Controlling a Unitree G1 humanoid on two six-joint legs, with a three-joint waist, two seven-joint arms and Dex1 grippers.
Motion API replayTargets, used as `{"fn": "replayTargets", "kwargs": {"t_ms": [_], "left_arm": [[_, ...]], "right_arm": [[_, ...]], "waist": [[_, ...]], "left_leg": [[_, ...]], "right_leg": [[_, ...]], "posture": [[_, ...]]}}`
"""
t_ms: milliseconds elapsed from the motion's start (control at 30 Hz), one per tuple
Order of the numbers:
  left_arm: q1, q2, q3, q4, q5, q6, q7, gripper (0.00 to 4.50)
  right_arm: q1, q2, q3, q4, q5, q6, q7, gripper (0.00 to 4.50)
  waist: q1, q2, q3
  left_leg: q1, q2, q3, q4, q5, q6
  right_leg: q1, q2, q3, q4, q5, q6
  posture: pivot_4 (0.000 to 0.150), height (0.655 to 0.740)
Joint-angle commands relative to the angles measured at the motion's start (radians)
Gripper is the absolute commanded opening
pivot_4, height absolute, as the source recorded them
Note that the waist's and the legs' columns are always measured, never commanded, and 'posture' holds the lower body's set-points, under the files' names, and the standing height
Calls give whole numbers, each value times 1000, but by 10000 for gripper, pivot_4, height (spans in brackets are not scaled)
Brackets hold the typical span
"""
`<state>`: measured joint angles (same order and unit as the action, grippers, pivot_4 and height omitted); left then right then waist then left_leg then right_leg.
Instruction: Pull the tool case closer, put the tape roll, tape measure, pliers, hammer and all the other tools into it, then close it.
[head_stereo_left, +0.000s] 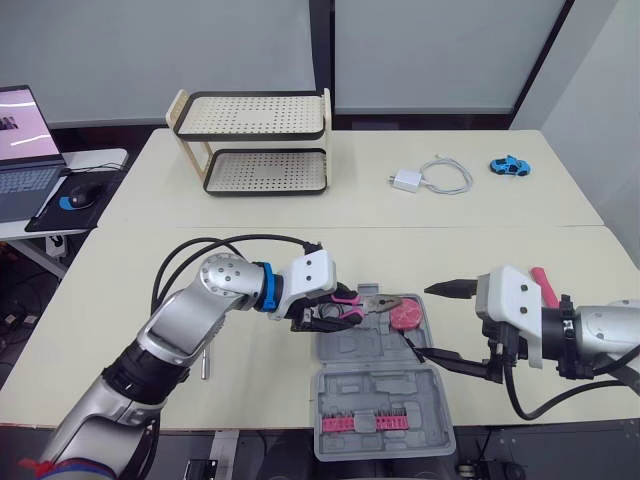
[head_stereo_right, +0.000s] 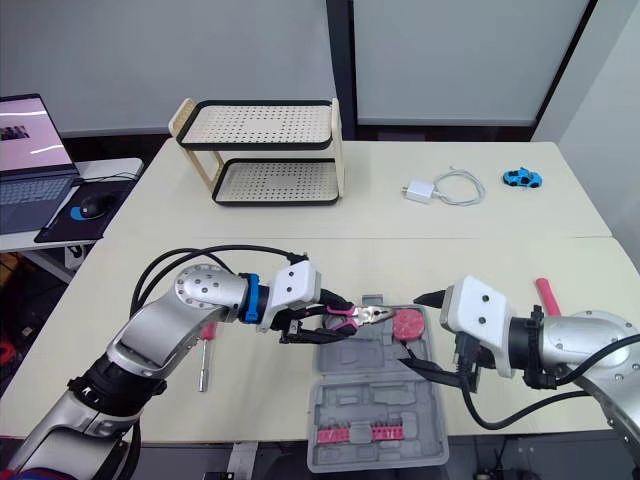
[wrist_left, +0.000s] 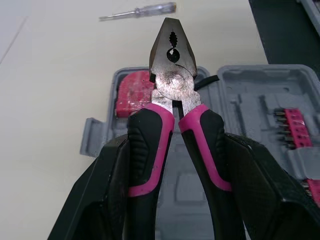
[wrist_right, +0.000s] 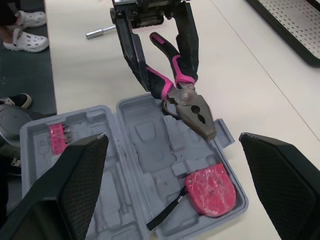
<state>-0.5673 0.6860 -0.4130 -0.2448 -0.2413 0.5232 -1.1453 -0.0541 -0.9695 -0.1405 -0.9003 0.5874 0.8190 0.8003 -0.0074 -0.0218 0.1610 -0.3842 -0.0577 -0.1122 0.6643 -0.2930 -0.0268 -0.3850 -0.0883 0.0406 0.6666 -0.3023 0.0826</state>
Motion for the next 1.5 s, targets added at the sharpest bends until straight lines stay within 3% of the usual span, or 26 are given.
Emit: {"fn": "replayTargets", "kwargs": {"t_ms": [33, 433, 1000, 1100, 1367, 1500], "left_arm": [[-44, -2, -27, -13, 26, -11, -34, 24727], [-65, 7, -48, -26, 34, 25, -95, 24636], [-47, 15, -48, -38, 55, 20, -102, 24558], [-45, 14, -48, -40, 58, 21, -101, 24556], [-40, 9, -47, -46, 57, 33, -97, 24536], [-35, 12, -48, -49, 53, 43, -100, 24520]], "right_arm": [[-19, 3, 90, -29, -52, 6, -56, 45000], [-240, 97, 447, 148, -216, -44, -47, 45000], [-279, 183, 557, 301, -386, -184, 17, 45000], [-287, 201, 562, 317, -404, -192, 19, 38966], [-295, 241, 571, 339, -445, -205, 28, 11709], [-289, 248, 568, 335, -458, -207, 37, 11781]], "waist": [[-1, 0, 0], [-15, 0, 0], [-19, 0, 0], [-20, 0, 0], [-20, 0, 0], [-20, 0, 0]], "left_leg": [[0, 0, 0, 0, 0, 0], [0, 0, -1, 0, 1, -2], [0, 0, -1, 0, 1, -3], [0, 0, -1, 1, 2, -3], [0, -1, -1, 1, 2, -4], [0, 0, -1, 2, 2, -3]], "right_leg": [[0, 0, 0, 0, 0, 0], [0, 0, 0, -1, 0, 0], [-1, 0, 0, 0, 0, 0], [-1, 0, 0, 1, 0, 0], [-4, 0, 1, 7, 0, 0], [-4, 0, 0, 9, 0, 0]], "posture": [[1500, 7400], [1500, 7400], [1500, 7400], [1500, 7400], [1500, 7400], [1500, 7400]]}}
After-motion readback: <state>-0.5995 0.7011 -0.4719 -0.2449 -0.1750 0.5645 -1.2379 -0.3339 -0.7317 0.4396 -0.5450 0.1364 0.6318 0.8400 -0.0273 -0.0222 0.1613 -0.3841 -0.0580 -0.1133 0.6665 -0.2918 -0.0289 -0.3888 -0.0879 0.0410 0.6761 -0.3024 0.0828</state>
